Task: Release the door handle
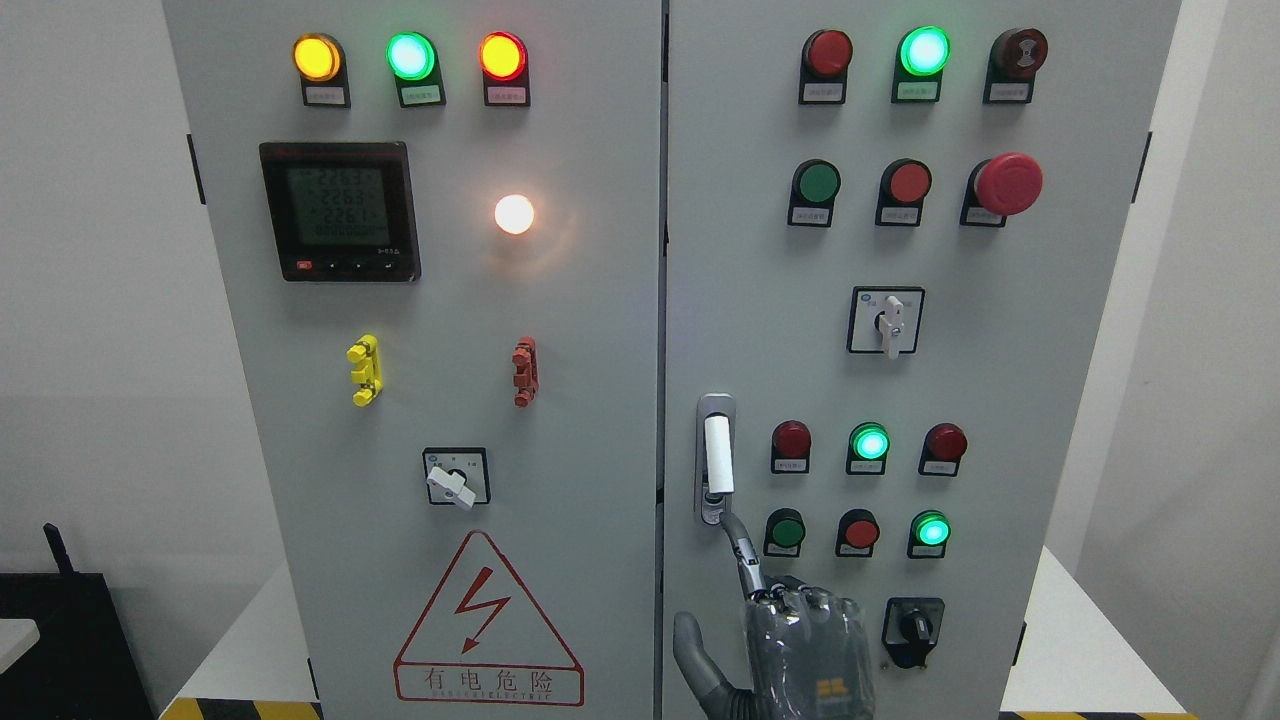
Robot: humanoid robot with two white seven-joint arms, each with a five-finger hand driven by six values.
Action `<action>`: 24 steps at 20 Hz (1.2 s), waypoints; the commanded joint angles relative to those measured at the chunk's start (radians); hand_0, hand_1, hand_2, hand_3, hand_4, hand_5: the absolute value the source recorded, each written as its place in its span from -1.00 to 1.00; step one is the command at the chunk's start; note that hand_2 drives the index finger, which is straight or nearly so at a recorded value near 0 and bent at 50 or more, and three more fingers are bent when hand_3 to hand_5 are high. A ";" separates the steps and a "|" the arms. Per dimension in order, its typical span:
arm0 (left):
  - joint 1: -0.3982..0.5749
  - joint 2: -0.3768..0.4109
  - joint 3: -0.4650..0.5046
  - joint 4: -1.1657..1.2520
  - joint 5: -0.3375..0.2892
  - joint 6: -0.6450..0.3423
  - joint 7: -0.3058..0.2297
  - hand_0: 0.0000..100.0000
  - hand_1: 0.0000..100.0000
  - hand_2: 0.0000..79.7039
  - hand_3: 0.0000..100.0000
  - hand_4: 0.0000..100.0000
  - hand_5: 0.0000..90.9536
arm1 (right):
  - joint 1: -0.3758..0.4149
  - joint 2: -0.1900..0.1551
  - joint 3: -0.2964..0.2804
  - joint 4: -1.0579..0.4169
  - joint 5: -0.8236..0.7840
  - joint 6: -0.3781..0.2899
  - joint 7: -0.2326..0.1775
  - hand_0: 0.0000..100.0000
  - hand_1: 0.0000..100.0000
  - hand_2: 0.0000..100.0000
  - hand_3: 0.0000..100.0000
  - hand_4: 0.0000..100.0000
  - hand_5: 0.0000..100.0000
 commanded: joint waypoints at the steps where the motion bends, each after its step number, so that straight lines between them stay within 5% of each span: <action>1: 0.000 0.000 -0.012 -0.015 -0.001 0.000 -0.001 -0.76 -0.22 -1.00 -1.00 -1.00 -1.00 | 0.019 0.000 -0.007 -0.043 -0.054 -0.009 -0.012 -0.04 -0.13 0.31 1.00 1.00 0.94; 5: 0.000 0.000 -0.012 -0.015 0.000 0.000 -0.001 -0.76 -0.22 -1.00 -1.00 -1.00 -1.00 | 0.027 0.000 -0.007 -0.044 -0.103 -0.010 -0.013 0.08 -0.21 0.66 1.00 1.00 0.93; 9: 0.000 0.000 -0.012 -0.015 -0.001 0.000 -0.001 -0.76 -0.22 -1.00 -1.00 -1.00 -1.00 | 0.042 0.000 -0.007 -0.057 -0.109 -0.018 -0.024 -0.01 -0.26 0.89 1.00 1.00 0.92; 14: 0.000 0.000 -0.012 -0.015 0.000 0.000 0.001 -0.76 -0.22 -1.00 -1.00 -1.00 -1.00 | 0.023 0.000 -0.007 -0.066 -0.109 -0.018 -0.009 -0.20 -0.25 0.94 1.00 1.00 0.93; 20: 0.000 0.000 -0.012 -0.015 0.000 0.000 -0.001 -0.76 -0.22 -1.00 -1.00 -1.00 -1.00 | -0.099 0.003 -0.010 -0.046 -0.103 -0.012 0.031 -0.41 -0.06 1.00 1.00 1.00 0.92; 24: 0.000 0.000 -0.012 -0.015 0.000 0.000 -0.001 -0.76 -0.22 -1.00 -1.00 -1.00 -1.00 | -0.093 0.003 -0.016 -0.044 -0.105 -0.009 0.034 -0.47 -0.01 1.00 1.00 1.00 0.92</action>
